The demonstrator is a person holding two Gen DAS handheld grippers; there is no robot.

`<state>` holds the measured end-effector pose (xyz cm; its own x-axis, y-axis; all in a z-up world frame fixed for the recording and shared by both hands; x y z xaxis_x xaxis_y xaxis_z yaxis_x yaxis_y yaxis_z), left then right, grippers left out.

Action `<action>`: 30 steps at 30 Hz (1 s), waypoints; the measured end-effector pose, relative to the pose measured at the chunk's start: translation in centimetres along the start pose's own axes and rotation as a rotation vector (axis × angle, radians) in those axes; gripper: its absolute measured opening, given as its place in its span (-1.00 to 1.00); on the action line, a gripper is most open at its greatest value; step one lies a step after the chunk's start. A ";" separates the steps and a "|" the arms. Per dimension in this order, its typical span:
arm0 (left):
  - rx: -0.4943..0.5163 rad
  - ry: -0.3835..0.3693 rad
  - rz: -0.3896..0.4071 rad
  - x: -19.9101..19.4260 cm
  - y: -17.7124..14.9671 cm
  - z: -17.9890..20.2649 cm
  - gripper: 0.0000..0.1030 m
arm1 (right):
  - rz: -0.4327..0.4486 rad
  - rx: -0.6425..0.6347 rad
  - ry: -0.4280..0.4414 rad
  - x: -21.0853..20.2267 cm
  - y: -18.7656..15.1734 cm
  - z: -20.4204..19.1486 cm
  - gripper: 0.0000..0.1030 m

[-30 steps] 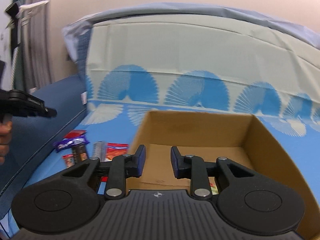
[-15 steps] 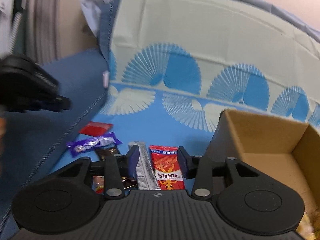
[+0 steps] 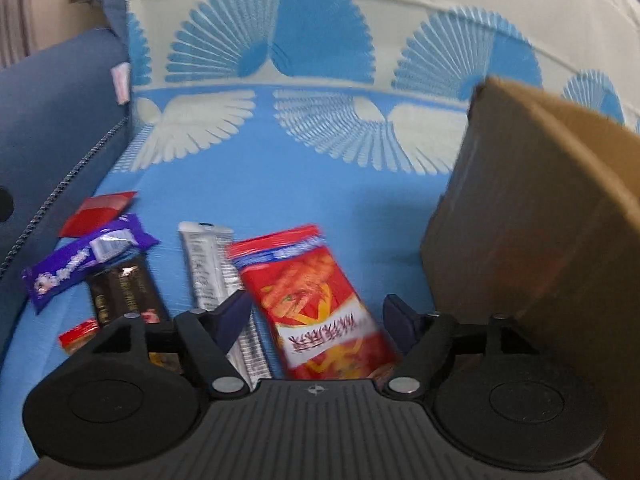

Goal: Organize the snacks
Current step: 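Move both tools back toward the remaining snacks on the sofa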

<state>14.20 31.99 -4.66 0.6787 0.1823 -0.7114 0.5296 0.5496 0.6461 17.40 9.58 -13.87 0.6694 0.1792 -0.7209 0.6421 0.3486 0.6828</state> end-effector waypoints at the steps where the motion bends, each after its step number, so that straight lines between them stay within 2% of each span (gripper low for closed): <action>1: 0.032 0.015 -0.001 0.6 -0.2 0.4 -0.59 | -0.002 0.005 0.005 0.2 0.0 0.0 0.46; 2: 0.063 0.034 -0.006 1.2 -0.4 0.8 -0.51 | -0.002 0.003 0.005 0.2 0.0 -0.1 0.47; 3: 0.088 0.043 -0.007 1.7 -0.5 1.2 -0.36 | -0.002 0.000 0.006 0.2 0.0 -0.2 0.49; 6: 0.133 0.038 -0.013 3.4 -0.9 2.0 -0.05 | -0.006 0.015 0.026 0.2 -0.2 -0.1 0.49; 13: 0.236 0.117 -0.076 6.9 -2.6 2.4 0.10 | -0.016 0.031 0.067 -0.3 -1.0 -0.1 0.49; 15: 0.230 0.112 -0.083 7.1 -2.9 2.1 0.10 | -0.019 0.043 0.082 -0.5 -1.2 -0.1 0.49; 17: 0.212 0.103 -0.099 7.1 -2.9 1.9 0.03 | -0.016 0.038 0.095 -0.8 -1.4 -0.3 0.45; 18: 0.201 0.091 -0.106 7.0 -2.9 1.8 -0.13 | -0.010 0.036 0.098 -1.0 -1.6 -0.5 0.40; 20: 0.186 0.080 -0.121 6.9 -2.8 1.7 -0.32 | 0.003 0.031 0.101 -1.3 -1.8 -0.7 0.26; 21: 0.183 0.077 -0.126 6.7 -2.8 1.6 -0.44 | 0.011 0.025 0.104 -1.4 -1.9 -0.8 0.12; 22: 0.184 0.075 -0.130 6.5 -2.9 1.7 -0.48 | 0.015 0.022 0.106 -1.5 -2.0 -0.8 0.01; 24: 0.173 0.063 -0.138 6.1 -2.9 1.7 -0.61 | 0.023 0.018 0.112 -1.7 -2.1 -0.7 -0.02; 30: 0.082 0.017 -0.135 4.2 -2.4 1.5 -0.66 | 0.042 0.032 0.121 -2.6 -2.3 0.0 -0.09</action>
<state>16.56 30.24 -8.77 0.5900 0.1254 -0.7976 0.6560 0.5014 0.5641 14.16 8.32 -13.56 0.6475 0.3036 -0.6990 0.6270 0.3093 0.7150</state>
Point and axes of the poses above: each gripper's, at about its wrist camera, not at the fingertips, and x roughly the way its jaws point, z to its right, y to its top, the point moved 3 cm from there along x, roughly the way its jaws point, and after that the axes turned 8 degrees about -x, right-handed, at the moved point
